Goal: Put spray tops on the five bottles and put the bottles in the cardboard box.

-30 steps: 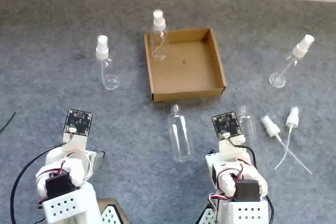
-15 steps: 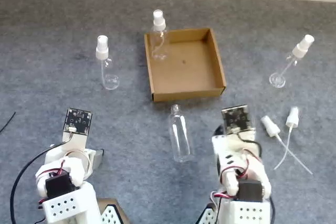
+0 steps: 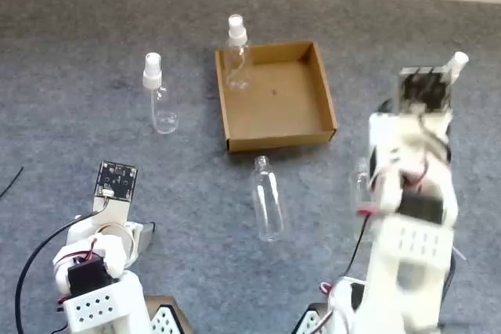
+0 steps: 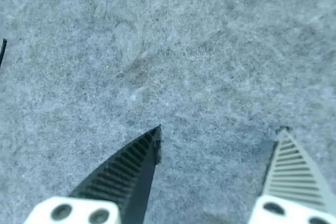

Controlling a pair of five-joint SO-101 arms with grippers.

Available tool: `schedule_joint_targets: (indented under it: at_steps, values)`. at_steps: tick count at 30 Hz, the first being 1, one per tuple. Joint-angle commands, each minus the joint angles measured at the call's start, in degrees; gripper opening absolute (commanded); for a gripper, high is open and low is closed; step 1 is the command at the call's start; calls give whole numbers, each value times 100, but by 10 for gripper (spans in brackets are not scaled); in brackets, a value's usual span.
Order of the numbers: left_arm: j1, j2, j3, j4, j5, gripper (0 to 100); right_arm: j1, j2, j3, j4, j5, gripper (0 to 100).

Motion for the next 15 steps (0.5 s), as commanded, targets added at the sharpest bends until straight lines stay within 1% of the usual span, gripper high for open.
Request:
schedule_joint_targets:
  at_steps: [1, 4, 8, 12, 15]
  values:
    - [84, 4, 119, -141, -35, 303, 514, 1842, -576, -1763, 18, 329]
    - [84, 4, 119, -141, -35, 303, 690, 2545, -541, -2686, 44, 330]
    - [101, 4, 119, -158, -35, 303, 831, 2862, -224, -3530, 62, 330]
    - [110, 4, 119, -167, -35, 303, 840, 3371, 171, -4752, 62, 330]
    - [110, 4, 119, -176, -35, 303, 857, 4057, 224, -5270, 44, 330]
